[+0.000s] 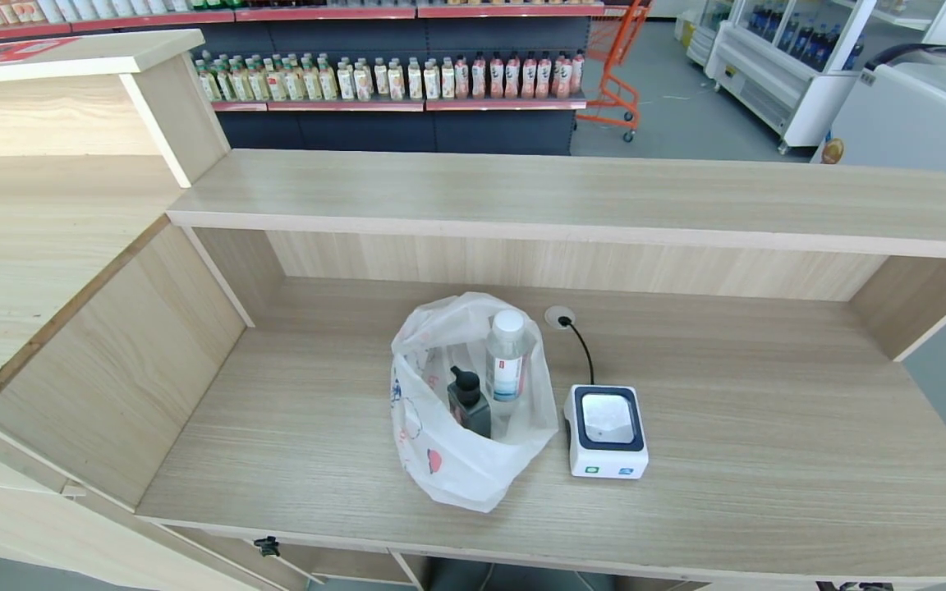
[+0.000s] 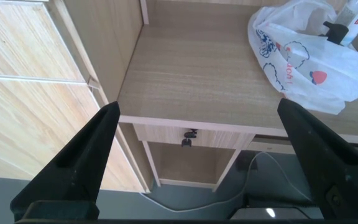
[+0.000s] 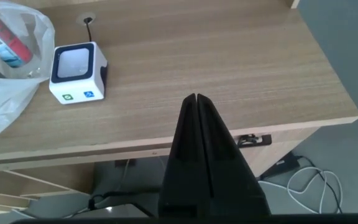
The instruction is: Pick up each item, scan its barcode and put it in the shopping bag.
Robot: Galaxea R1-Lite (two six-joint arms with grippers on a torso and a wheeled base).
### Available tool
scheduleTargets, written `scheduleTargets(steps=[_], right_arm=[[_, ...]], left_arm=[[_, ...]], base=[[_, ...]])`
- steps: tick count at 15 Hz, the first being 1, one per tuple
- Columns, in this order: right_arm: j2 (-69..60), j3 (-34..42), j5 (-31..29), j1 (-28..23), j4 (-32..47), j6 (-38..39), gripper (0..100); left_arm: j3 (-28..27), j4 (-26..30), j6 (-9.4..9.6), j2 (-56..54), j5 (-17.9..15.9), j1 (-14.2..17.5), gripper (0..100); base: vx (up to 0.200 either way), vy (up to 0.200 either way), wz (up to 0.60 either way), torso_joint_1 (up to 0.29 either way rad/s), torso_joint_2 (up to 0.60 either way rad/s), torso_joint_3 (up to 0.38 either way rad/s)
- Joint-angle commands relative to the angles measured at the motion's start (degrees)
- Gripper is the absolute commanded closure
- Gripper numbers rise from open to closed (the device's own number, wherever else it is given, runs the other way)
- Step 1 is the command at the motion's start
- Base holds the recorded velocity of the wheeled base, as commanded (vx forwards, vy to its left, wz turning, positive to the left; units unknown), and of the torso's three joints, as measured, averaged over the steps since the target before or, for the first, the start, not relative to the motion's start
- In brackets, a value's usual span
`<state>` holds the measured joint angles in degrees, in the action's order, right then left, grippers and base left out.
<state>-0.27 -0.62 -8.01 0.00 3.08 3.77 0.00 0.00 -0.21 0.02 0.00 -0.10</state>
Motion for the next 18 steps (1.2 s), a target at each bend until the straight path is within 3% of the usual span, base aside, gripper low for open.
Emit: scheduleTargets(steps=[1, 3, 9, 13, 18], right_arm=[[0.3, 0.0, 0.0, 0.0, 0.0, -0.1, 100], [0.3, 0.0, 0.0, 0.0, 0.0, -0.3, 100], [0.3, 0.0, 0.1, 0.0, 0.0, -0.9, 100], [0.3, 0.0, 0.1, 0.0, 0.0, -0.3, 100], [0.3, 0.0, 0.0, 0.0, 0.0, -0.2, 100]], left_arm=[[0.0, 0.0, 0.12, 0.0, 0.0, 0.0, 0], [0.0, 0.0, 0.91, 0.0, 0.1, 0.1, 0], [0.0, 0.0, 0.82, 0.0, 0.1, 0.0, 0], [0.0, 0.0, 0.47, 0.0, 0.0, 0.0, 0], [0.0, 0.0, 0.56, 0.0, 0.0, 0.0, 0]], base=[[0.0, -0.2, 0.0, 0.007, 0.01, 0.002], [0.0, -0.2, 0.0, 0.0, 0.0, 0.002], [0.0, -0.2, 0.0, 0.006, 0.0, 0.004], [0.0, 0.0, 0.0, 0.0, 0.0, 0.0], [0.2, 0.0, 0.0, 0.0, 0.0, 0.003]])
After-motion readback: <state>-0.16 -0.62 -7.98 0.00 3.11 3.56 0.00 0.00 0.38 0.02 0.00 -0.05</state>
